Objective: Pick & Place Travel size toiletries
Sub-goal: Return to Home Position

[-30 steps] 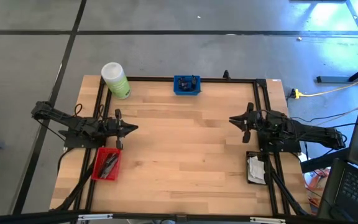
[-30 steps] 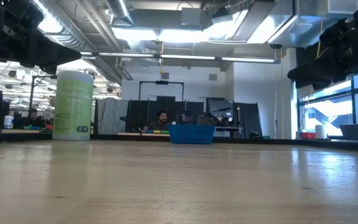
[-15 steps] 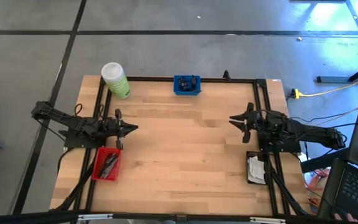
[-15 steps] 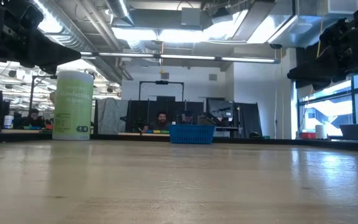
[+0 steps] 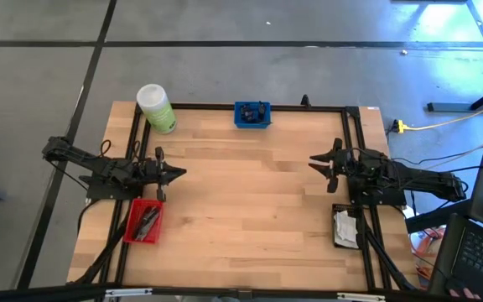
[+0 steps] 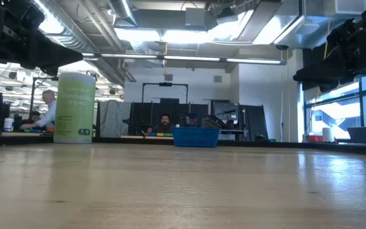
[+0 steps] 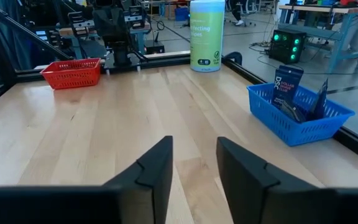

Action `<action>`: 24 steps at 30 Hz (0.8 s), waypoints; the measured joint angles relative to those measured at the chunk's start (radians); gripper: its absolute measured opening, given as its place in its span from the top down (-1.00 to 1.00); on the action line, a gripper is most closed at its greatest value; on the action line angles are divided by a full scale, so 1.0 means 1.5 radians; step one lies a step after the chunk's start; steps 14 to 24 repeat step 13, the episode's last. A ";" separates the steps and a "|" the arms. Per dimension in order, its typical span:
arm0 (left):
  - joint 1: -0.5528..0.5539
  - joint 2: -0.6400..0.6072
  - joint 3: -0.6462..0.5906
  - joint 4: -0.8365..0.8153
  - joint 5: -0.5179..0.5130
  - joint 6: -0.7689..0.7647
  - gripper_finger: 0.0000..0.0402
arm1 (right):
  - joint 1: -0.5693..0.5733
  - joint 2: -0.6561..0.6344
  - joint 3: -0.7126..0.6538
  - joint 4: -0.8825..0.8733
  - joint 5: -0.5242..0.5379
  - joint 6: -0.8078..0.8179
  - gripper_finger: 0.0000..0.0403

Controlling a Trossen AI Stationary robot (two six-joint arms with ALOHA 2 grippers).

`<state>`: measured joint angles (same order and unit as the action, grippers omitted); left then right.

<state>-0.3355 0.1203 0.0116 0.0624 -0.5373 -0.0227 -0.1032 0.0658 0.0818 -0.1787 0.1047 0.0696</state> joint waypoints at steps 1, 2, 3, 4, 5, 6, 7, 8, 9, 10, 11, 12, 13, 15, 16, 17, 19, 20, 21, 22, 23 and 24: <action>0.000 0.000 0.000 0.000 0.000 0.000 0.96 | 0.000 0.000 0.000 0.000 0.000 0.000 0.36; 0.000 0.000 0.000 0.000 0.000 0.000 0.95 | 0.000 0.000 0.000 0.000 0.000 0.000 0.35; 0.000 0.000 0.000 0.000 0.000 0.000 0.95 | 0.000 0.000 0.000 0.000 0.000 0.000 0.34; 0.000 0.000 0.000 0.000 0.000 0.000 0.95 | 0.000 0.000 0.000 0.000 0.000 0.000 0.33; 0.000 0.000 0.000 0.000 0.000 0.000 0.95 | 0.000 0.000 0.000 0.000 0.000 0.000 0.33; 0.000 0.000 0.000 0.000 0.000 0.000 0.95 | 0.000 0.000 0.000 0.000 0.000 -0.001 0.32; 0.000 0.000 0.000 0.000 0.000 0.000 0.95 | 0.000 0.000 0.000 0.000 0.000 -0.001 0.31; 0.000 0.000 0.000 0.000 0.000 0.000 0.96 | 0.000 0.000 0.000 0.000 0.000 -0.001 0.31; 0.000 0.000 0.000 0.000 0.000 0.000 0.96 | 0.000 0.000 0.000 0.000 0.000 -0.001 0.30; 0.000 0.000 0.000 0.000 0.000 0.000 0.96 | 0.000 0.000 0.000 0.000 0.000 -0.001 0.29; 0.000 0.000 0.000 0.000 0.000 0.000 0.97 | 0.000 0.000 0.000 0.000 0.000 -0.001 0.29; 0.000 0.000 0.000 0.000 0.000 0.000 0.97 | 0.000 0.000 0.000 0.000 0.000 -0.001 0.28; 0.000 0.000 0.000 0.000 0.000 0.000 0.97 | 0.000 0.000 0.000 0.000 0.000 -0.001 0.27; 0.000 0.000 0.000 0.000 0.000 0.000 0.97 | 0.000 0.000 0.000 0.000 0.000 -0.001 0.27; 0.000 0.000 0.000 0.000 0.000 0.000 0.97 | 0.000 0.000 0.000 0.000 0.000 -0.001 0.27; 0.000 0.000 0.000 0.000 0.000 0.000 0.97 | 0.000 0.000 0.000 0.000 0.000 -0.001 0.27; 0.000 0.000 0.000 0.000 0.000 0.000 0.97 | 0.000 0.000 0.000 0.000 0.000 -0.001 0.27; 0.000 0.000 0.000 0.000 0.000 0.000 0.97 | 0.000 0.000 0.000 0.000 0.000 -0.001 0.27; 0.000 0.000 0.000 0.000 0.000 0.000 0.97 | 0.000 0.000 0.000 0.000 0.000 -0.001 0.27; 0.000 0.000 0.000 0.000 0.000 0.000 0.97 | 0.000 0.000 0.000 0.000 0.000 -0.001 0.27; 0.000 0.000 0.000 0.000 0.000 0.000 0.97 | 0.000 0.000 0.000 0.000 0.000 -0.001 0.27; 0.000 0.000 0.000 0.000 0.000 0.000 0.97 | 0.000 0.000 0.000 0.000 0.000 -0.001 0.27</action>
